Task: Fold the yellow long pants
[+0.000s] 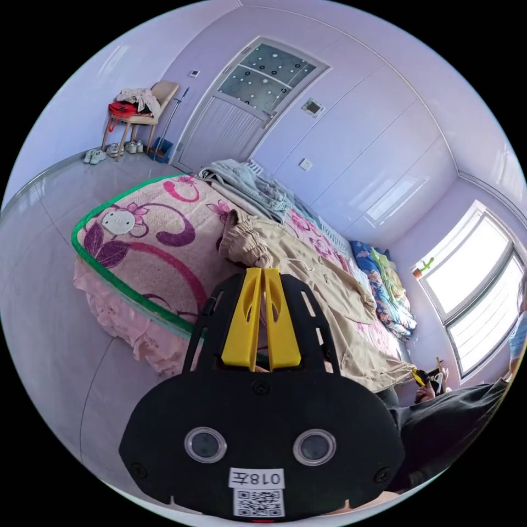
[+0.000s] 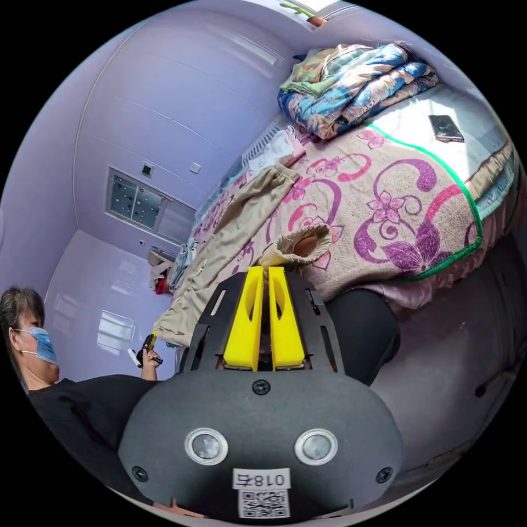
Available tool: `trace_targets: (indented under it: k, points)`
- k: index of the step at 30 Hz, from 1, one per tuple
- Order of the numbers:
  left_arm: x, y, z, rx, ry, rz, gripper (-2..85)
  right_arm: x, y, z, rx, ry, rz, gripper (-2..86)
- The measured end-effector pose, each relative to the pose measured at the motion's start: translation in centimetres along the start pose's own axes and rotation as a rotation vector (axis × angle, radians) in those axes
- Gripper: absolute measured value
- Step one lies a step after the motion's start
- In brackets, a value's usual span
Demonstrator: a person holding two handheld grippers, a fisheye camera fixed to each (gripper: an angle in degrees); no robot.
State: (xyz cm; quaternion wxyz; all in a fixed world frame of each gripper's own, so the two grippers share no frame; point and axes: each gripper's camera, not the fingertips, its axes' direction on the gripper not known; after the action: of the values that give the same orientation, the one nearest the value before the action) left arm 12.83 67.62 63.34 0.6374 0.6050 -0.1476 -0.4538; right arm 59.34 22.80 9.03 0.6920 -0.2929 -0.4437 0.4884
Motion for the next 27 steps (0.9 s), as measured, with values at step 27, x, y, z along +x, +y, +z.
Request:
trace_targets:
  k: [27]
  points:
    - [-5.6,-15.4,25.6,0.057,0.028,-0.463,-1.0,0.2,-36.1,33.5,0.1,-0.108,0.258,0.7]
